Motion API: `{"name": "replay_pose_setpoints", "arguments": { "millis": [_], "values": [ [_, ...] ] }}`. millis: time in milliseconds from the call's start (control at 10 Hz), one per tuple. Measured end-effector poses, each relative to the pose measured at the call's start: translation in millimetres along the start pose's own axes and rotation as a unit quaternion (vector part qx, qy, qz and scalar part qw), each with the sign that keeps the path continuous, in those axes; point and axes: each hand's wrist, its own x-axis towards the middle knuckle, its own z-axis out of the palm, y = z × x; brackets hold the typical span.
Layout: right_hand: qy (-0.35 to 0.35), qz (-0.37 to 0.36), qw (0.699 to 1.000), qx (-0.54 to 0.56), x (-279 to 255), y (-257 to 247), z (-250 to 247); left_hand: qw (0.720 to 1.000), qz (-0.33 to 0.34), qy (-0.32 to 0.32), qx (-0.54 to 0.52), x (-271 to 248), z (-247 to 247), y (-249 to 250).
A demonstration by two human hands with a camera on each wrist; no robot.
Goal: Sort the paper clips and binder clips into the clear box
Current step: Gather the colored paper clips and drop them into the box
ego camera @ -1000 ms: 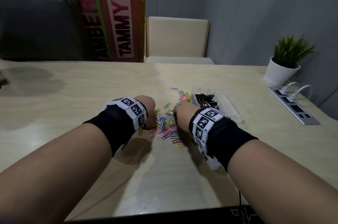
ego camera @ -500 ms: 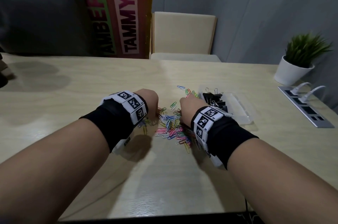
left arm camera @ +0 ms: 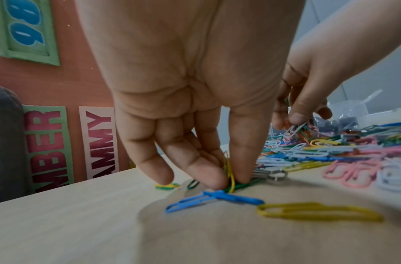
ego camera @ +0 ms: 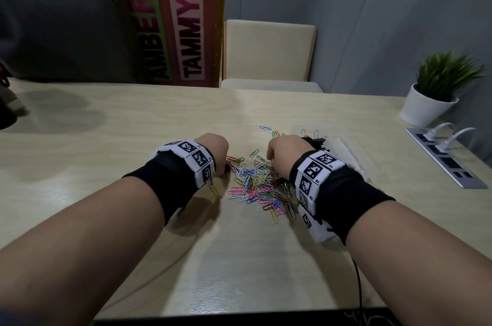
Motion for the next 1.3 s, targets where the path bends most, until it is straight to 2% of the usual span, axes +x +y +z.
{"name": "replay_pose_setpoints", "arguments": {
  "millis": [100,300,400,500,600,800,900,1000,1100,1300],
  "values": [
    [-0.032,0.016,0.999,-0.006,1.2,0.1,-2.6,1.000,0.011,0.014,-0.015,-1.3,2.8,1.5],
    [-0.025,0.033,0.997,0.059,-6.7,6.7,-13.3,0.995,0.044,0.052,-0.067,-2.5,-0.5,4.2],
    [-0.022,0.036,0.999,0.016,-7.4,9.8,-13.5,0.994,0.059,0.055,-0.078,-2.9,-4.1,7.1],
    [-0.050,0.055,0.995,-0.062,-4.3,10.0,-5.7,0.997,0.066,0.018,-0.021,-0.4,-6.3,11.5],
    [-0.080,0.064,0.993,-0.060,-1.5,6.8,10.6,0.998,0.057,-0.001,0.027,3.5,-5.1,15.6],
    [-0.085,0.063,0.993,-0.042,-13.7,0.7,4.5,0.997,0.052,0.060,0.023,0.7,2.9,16.5],
    [-0.051,0.071,0.996,0.000,-12.9,10.5,0.0,0.997,0.049,0.058,-0.004,-2.4,3.3,18.6],
    [0.006,0.080,0.995,0.053,-17.2,17.4,-8.8,0.998,0.052,0.044,0.000,-3.1,-0.4,23.2],
    [0.031,0.086,0.992,0.088,-22.7,23.5,-16.8,0.998,0.060,0.025,0.019,-2.8,-6.0,25.1],
    [0.120,0.105,0.967,0.201,-33.8,45.3,-21.5,0.996,0.059,0.063,0.019,-2.2,-17.0,27.1]
  ]
}}
